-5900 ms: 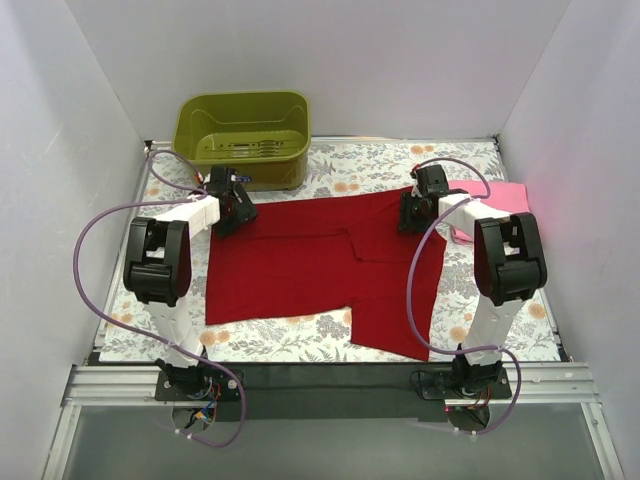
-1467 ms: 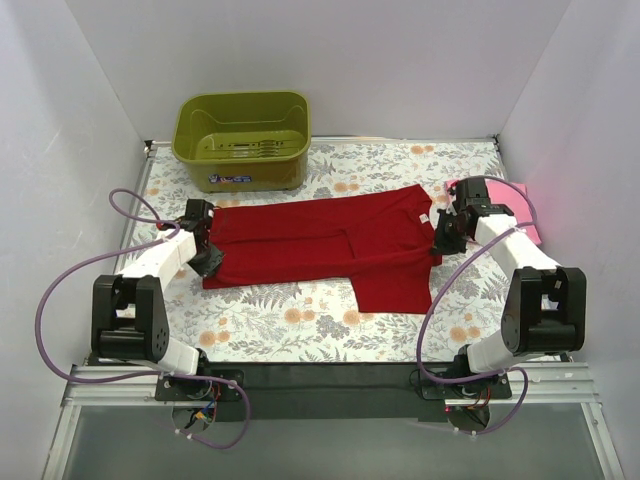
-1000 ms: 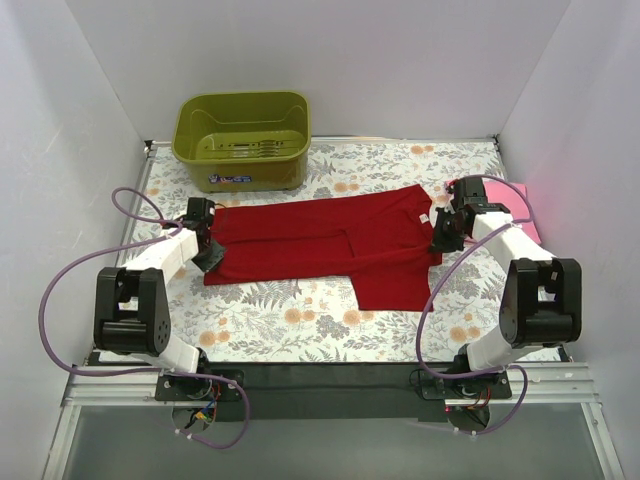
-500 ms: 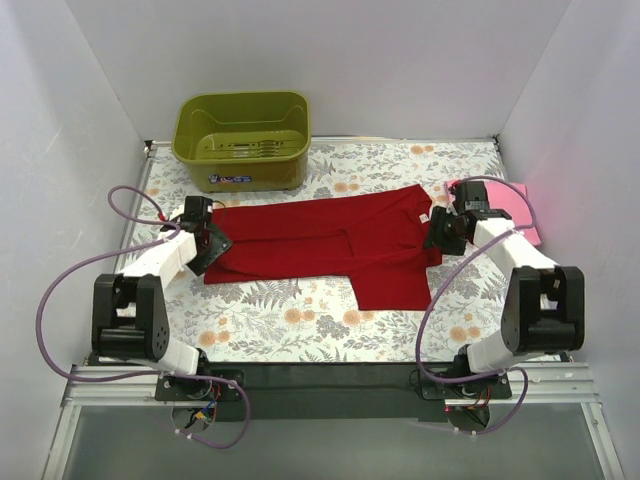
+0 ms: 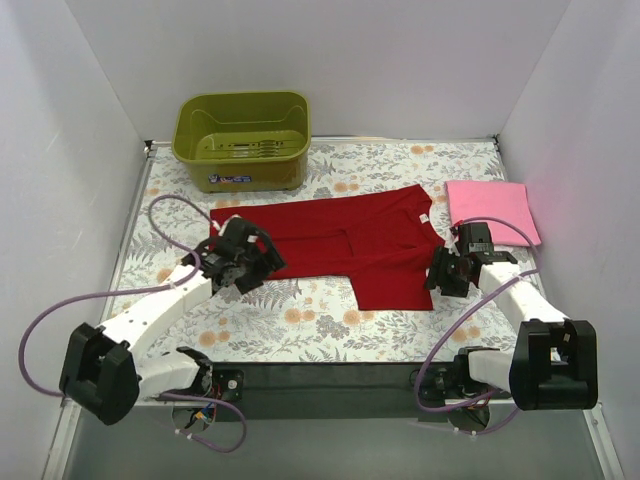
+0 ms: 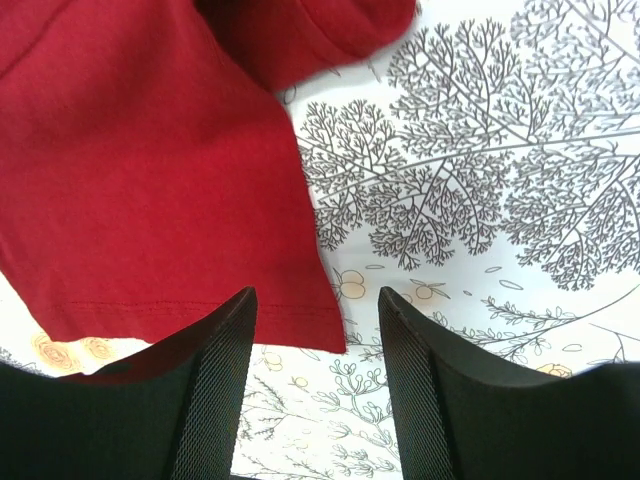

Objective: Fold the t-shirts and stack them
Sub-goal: Fold the tshirt

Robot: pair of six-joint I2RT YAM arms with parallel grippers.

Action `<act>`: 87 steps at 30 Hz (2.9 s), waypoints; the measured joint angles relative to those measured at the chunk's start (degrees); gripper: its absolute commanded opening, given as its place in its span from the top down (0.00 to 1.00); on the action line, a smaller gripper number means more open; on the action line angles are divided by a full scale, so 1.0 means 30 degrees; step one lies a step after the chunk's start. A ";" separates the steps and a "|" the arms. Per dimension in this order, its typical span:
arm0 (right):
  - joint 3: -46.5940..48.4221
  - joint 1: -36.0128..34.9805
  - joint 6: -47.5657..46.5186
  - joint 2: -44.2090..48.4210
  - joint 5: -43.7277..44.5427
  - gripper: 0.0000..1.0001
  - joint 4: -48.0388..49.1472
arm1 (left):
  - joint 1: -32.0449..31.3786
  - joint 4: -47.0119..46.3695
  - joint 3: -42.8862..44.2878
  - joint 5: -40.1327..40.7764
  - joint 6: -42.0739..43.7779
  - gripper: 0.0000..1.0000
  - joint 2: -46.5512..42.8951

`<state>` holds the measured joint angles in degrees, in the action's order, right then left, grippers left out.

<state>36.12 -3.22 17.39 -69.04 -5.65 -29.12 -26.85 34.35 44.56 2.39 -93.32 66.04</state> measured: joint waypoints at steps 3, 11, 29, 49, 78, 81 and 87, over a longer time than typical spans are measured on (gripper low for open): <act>-0.0488 0.0000 0.0102 0.0423 -0.0109 0.51 0.0015 | -0.3045 -0.0015 0.0321 -0.0124 -0.1260 0.35 0.1559; -0.1122 0.0000 0.0153 0.0903 -0.0219 0.53 -0.0029 | -0.8808 -0.0189 0.5486 0.0291 -0.2936 0.43 0.9143; -0.2004 0.0000 0.0211 0.0954 -0.1472 0.63 0.0437 | -1.1125 0.1311 1.1249 0.0721 -0.2820 0.57 1.5642; -0.2273 -0.0058 0.0408 0.0605 -0.2361 0.99 0.1122 | -1.1366 0.1552 1.2495 0.0714 -0.2441 1.00 1.6706; 1.2225 -0.0146 0.0561 -0.8976 -0.5559 0.99 0.2040 | -0.4554 -0.0044 1.8156 0.0342 0.1690 1.00 1.8105; 1.3027 -0.0146 0.0619 -1.0040 -0.5938 0.99 0.2397 | -0.4211 -0.0219 1.8185 0.0168 0.1974 1.00 1.8855; 1.3427 -0.0146 0.0670 -1.1664 -0.6426 0.99 0.2980 | -0.3614 -0.0714 1.8353 -0.0044 0.2492 0.99 2.0065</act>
<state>76.40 -3.66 19.40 -104.03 -24.93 -20.18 -37.69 32.21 99.61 2.26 -85.84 126.23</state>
